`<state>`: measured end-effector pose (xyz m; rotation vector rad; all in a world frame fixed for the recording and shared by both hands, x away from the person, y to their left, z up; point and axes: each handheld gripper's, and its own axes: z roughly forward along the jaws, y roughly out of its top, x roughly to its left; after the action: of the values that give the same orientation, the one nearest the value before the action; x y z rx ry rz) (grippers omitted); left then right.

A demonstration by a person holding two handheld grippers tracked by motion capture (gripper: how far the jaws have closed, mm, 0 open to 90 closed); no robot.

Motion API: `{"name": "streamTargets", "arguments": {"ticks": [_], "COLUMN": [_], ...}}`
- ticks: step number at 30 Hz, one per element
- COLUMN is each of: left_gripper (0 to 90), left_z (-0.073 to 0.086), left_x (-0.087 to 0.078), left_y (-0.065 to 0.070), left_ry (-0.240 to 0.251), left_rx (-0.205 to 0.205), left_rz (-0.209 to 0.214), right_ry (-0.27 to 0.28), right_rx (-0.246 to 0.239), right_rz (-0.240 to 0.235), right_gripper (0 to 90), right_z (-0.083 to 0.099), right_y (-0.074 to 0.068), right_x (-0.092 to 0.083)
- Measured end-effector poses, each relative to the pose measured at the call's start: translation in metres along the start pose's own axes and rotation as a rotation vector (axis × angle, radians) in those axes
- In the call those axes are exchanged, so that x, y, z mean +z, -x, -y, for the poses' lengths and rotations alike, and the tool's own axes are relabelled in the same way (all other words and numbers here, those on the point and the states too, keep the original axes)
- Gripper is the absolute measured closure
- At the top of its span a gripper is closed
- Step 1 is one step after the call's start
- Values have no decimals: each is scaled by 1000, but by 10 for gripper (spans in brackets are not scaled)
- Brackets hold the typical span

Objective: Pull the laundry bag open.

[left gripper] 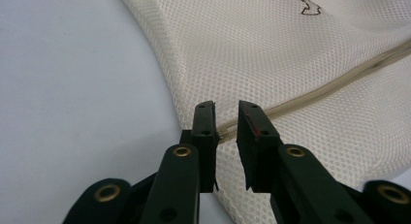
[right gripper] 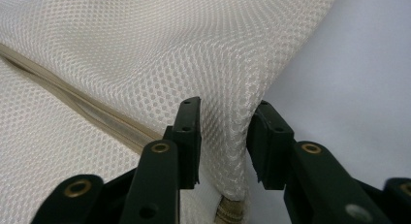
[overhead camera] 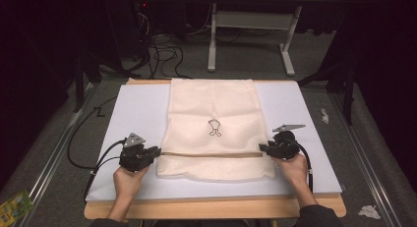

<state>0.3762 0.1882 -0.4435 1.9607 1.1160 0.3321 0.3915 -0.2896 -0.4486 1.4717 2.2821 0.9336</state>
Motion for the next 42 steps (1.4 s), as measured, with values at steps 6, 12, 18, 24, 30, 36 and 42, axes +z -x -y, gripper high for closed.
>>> {"name": "streamTargets", "arguments": {"ticks": [6, 12, 18, 24, 30, 36, 42], "left_gripper": [693, 650, 629, 598, 582, 576, 572], "left_z": [-1, -2, -2, -2, -1, 1, 2], "left_x": [-7, -17, -26, -35, -41, -44, -49], "left_y": [-3, -6, -11, -17, -24, -29, -33], "left_ry": [34, 72, 107, 128, 138, 149, 162], "left_rx": [10, 13, 1, 1, -11, -27, -41], "left_rz": [-15, -35, -58, -77, -96, -101, -110], "right_ry": [26, 87, 130, 160, 186, 217, 253], "right_rx": [-14, -5, -4, 17, 41, 71, 90], "right_rz": [21, 31, 30, 31, 38, 48, 65], "right_gripper": [604, 606, 633, 628, 630, 630, 630], "right_z": [-2, -1, 2, 5, 10, 15, 21], "right_y": [-2, 0, 2, 9, 16, 23, 30], "right_x": [-5, -17, -28, -37, -47, -55, -64]}}
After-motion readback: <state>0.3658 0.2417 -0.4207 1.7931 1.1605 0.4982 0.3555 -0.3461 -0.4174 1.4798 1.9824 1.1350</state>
